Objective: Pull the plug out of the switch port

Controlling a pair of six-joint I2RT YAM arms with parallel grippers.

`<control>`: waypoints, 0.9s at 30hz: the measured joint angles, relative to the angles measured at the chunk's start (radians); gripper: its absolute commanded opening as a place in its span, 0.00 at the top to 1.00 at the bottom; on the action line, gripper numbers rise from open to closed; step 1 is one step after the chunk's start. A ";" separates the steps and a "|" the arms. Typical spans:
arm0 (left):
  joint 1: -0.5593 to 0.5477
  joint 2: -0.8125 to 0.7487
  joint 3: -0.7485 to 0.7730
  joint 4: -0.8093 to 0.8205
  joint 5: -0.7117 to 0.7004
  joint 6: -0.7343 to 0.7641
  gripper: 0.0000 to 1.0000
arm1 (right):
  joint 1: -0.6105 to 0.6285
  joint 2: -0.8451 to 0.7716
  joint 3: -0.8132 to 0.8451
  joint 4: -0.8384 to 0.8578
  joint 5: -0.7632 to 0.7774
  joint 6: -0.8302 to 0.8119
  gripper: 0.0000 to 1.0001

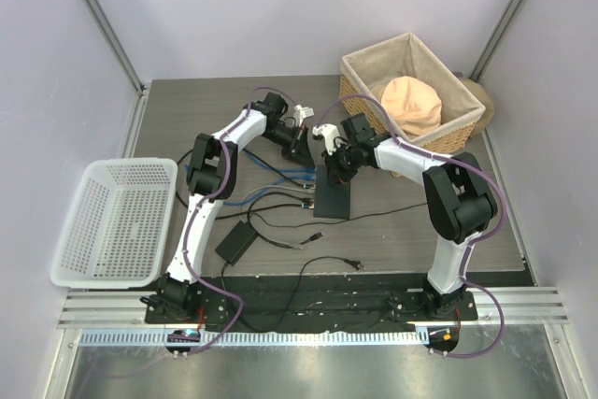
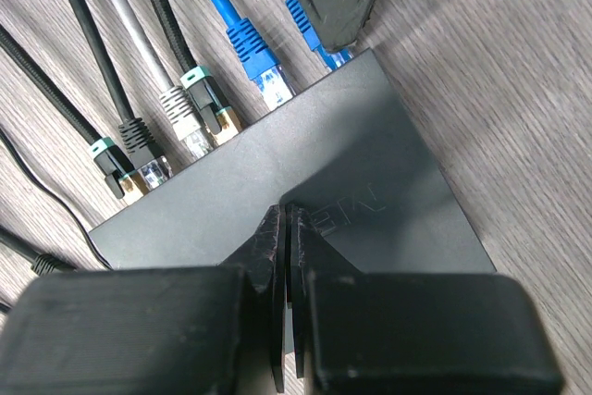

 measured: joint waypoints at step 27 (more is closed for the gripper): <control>-0.042 -0.002 0.121 -0.151 -0.154 0.187 1.00 | 0.000 -0.002 -0.006 0.006 0.002 -0.005 0.99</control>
